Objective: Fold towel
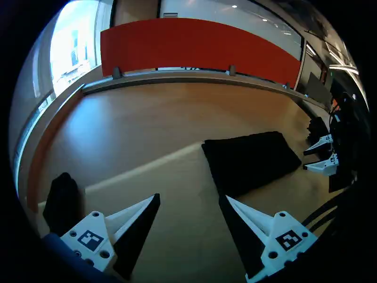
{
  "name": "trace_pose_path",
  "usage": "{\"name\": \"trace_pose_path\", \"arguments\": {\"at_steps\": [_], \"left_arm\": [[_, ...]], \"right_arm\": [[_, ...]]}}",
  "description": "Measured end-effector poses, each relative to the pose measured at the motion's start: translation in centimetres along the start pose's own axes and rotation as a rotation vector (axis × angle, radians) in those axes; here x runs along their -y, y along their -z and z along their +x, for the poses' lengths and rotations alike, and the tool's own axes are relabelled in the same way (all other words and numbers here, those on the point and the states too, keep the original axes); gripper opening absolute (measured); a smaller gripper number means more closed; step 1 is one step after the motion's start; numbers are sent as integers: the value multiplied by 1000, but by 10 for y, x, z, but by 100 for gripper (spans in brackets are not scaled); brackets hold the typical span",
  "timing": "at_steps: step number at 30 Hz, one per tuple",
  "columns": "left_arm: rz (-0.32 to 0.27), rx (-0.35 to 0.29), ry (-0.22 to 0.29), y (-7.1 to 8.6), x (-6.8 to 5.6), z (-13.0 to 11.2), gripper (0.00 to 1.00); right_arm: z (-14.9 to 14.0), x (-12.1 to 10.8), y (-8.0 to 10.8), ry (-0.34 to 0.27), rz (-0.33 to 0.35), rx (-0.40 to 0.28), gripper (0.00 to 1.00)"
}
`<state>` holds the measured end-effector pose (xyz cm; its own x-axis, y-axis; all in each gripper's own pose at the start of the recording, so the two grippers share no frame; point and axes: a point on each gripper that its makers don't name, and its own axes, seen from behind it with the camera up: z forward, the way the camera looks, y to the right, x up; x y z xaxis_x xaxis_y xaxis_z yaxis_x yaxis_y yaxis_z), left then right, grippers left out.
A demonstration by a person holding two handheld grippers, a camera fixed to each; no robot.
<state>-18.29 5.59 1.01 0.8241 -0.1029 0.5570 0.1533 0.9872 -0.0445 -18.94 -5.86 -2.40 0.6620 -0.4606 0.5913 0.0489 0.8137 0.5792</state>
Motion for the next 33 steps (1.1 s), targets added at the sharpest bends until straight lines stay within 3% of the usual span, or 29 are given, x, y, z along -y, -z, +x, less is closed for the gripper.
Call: {"name": "trace_pose_path", "arguments": {"at_steps": [9, 14, 17, 23, 33], "left_arm": [[14, -2, 15, 11, 8, -7, 92], [19, -1, 19, 13, 11, -10, 92], [19, -1, 20, 14, 12, -10, 92], [18, 1, 17, 14, 12, -12, 92], [15, 5, 15, 14, 11, -14, 92]], "right_arm": [[-6, -3, -8, 33, 17, 36, 55], [-10, -4, -10, 38, 25, 55, 37], [-10, -3, -11, 38, 33, 62, 34], [-13, -1, -12, 32, 45, 79, 12], [-10, 2, -9, 19, 43, 56, 5]]}}
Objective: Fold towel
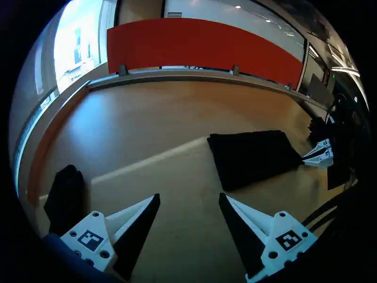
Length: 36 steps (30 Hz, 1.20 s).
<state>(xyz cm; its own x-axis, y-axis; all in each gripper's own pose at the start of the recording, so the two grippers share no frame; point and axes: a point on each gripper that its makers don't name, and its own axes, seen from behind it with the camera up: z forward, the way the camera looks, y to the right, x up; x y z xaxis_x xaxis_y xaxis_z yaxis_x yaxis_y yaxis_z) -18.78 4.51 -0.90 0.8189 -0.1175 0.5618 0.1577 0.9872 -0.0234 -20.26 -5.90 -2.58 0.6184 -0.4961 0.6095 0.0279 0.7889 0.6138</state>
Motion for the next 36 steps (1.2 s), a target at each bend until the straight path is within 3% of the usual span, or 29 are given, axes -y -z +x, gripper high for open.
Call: {"name": "trace_pose_path", "arguments": {"at_steps": [6, 14, 29, 36], "left_arm": [[0, 1, 1, 3, 1, -2, 92], [14, 1, 8, 12, 6, -2, 92], [44, -26, 38, 36, 12, -2, 92], [54, -33, 50, 46, 13, -5, 92]], "right_arm": [[11, -1, 7, 4, -8, -26, 5], [46, -1, 23, 50, -29, -82, 5], [134, 17, 38, 207, -33, -183, 5], [161, 28, 39, 277, -18, -197, 5]]}}
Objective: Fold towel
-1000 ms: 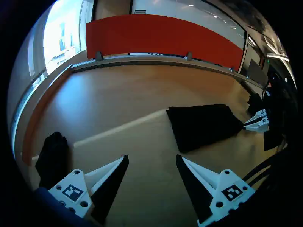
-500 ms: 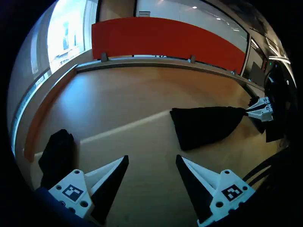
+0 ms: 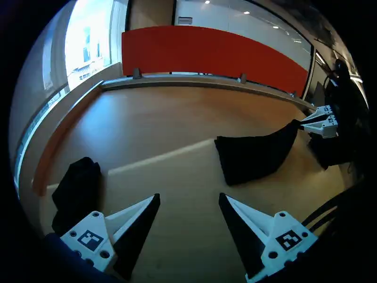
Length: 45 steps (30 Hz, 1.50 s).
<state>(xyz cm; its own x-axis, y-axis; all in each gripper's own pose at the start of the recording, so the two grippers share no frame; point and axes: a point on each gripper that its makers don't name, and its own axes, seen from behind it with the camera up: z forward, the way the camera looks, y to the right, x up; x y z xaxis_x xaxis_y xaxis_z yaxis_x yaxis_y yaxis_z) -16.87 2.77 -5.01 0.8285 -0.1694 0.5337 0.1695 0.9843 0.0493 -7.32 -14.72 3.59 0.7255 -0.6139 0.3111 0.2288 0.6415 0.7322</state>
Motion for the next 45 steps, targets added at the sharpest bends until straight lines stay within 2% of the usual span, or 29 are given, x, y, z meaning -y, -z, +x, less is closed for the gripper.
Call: {"name": "trace_pose_path", "arguments": {"at_steps": [9, 23, 29, 37, 41, 45], "left_arm": [[5, -7, 23, 12, 1, -6, 92], [32, -28, 58, 29, 9, -7, 92], [40, -27, 73, 33, 11, -12, 93], [54, -19, 80, 36, 15, -19, 92], [62, -19, 89, 37, 16, -21, 92], [61, -20, 100, 36, 16, -21, 92]], "right_arm": [[28, 12, -14, 62, 50, -13, 5], [64, 57, -48, 181, 161, -2, 5], [62, 86, -70, 220, 224, 25, 5], [45, 133, -107, 232, 328, 78, 5], [35, 144, -118, 228, 353, 104, 5], [32, 147, -122, 228, 364, 113, 5]]}}
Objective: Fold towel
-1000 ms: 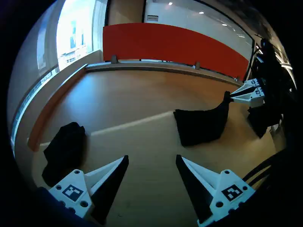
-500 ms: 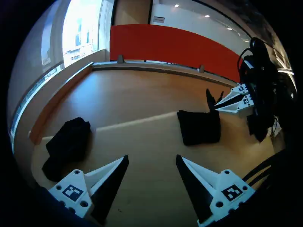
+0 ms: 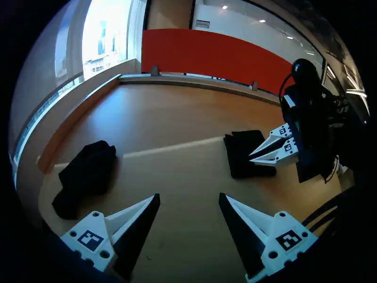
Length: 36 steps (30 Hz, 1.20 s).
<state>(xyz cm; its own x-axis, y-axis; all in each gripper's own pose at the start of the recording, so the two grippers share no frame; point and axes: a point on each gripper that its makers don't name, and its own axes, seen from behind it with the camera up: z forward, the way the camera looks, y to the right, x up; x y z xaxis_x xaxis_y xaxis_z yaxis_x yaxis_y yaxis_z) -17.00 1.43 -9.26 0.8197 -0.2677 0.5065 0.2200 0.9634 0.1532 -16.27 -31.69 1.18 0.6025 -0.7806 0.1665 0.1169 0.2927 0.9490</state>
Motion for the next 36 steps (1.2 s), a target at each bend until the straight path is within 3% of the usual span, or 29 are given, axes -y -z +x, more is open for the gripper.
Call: {"name": "trace_pose_path", "arguments": {"at_steps": [9, 23, 36], "left_arm": [[3, 7, -3, -2, 0, -2, 92], [11, 10, 3, -3, 2, -2, 92], [16, 4, 1, -3, 2, 2, 93]], "right_arm": [[-1, 1, -1, -8, 12, 3, 11], [-3, 3, 5, -50, 20, -17, 65], [-24, 2, 23, -98, -25, -19, 65]]}}
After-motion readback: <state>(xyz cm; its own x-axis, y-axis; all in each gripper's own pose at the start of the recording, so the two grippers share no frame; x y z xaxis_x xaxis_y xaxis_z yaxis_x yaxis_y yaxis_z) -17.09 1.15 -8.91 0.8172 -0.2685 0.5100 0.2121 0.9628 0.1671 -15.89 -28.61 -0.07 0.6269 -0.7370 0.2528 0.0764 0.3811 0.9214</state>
